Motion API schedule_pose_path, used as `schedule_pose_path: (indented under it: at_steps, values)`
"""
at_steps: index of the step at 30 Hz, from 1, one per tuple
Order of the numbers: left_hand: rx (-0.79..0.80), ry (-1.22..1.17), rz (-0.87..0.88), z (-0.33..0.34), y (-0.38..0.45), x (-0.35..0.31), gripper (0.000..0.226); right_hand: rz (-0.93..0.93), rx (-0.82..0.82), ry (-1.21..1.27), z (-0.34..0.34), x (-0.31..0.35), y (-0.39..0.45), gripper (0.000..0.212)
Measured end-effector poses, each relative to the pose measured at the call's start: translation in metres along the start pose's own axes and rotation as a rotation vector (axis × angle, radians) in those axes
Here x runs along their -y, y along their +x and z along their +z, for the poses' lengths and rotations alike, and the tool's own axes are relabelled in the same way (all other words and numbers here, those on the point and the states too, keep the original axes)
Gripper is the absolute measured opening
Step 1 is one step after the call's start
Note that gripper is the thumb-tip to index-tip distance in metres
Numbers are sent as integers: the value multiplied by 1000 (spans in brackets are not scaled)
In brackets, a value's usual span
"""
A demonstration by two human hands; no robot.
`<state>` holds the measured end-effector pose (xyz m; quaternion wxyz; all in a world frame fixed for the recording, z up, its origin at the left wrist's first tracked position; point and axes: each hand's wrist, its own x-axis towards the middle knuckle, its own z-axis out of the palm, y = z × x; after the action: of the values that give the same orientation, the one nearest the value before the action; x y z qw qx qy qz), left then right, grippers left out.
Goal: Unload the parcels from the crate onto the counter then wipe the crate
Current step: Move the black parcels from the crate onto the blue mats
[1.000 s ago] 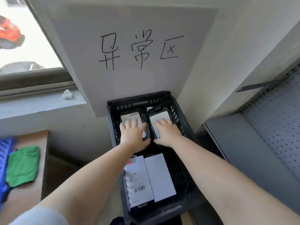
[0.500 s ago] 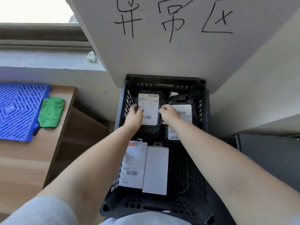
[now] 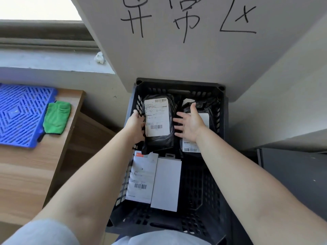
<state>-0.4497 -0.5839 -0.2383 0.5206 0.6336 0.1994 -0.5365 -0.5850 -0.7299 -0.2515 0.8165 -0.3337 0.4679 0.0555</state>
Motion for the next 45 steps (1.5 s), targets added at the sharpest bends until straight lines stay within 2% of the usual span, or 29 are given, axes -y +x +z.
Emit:
schedule_pose_path:
  at_steps: [4, 11, 18, 24, 32, 35, 45]
  values:
    - [66, -39, 52, -4, -20, 2, 76, -17, 12, -42, 1, 9, -17, 96]
    - [145, -98, 172, -1, -69, -3, 72, -251, -96, -141, 11, 27, -44, 86]
    - [155, -204, 307, -27, -104, 6, 72, -402, 76, -228, 32, 39, -75, 83]
    - [132, -355, 418, -77, -143, 12, 72, -442, 232, -255, 98, 25, -102, 79]
    - [102, -565, 477, -222, -205, 50, 78, -351, 521, -295, 210, -40, -121, 77]
    - [43, -641, 513, -287, -229, 80, 77, -264, 633, -337, 264, -85, -124, 82]
    - [-108, -832, 542, -540, -316, 190, 78, -27, 833, -538, 482, -272, -132, 91]
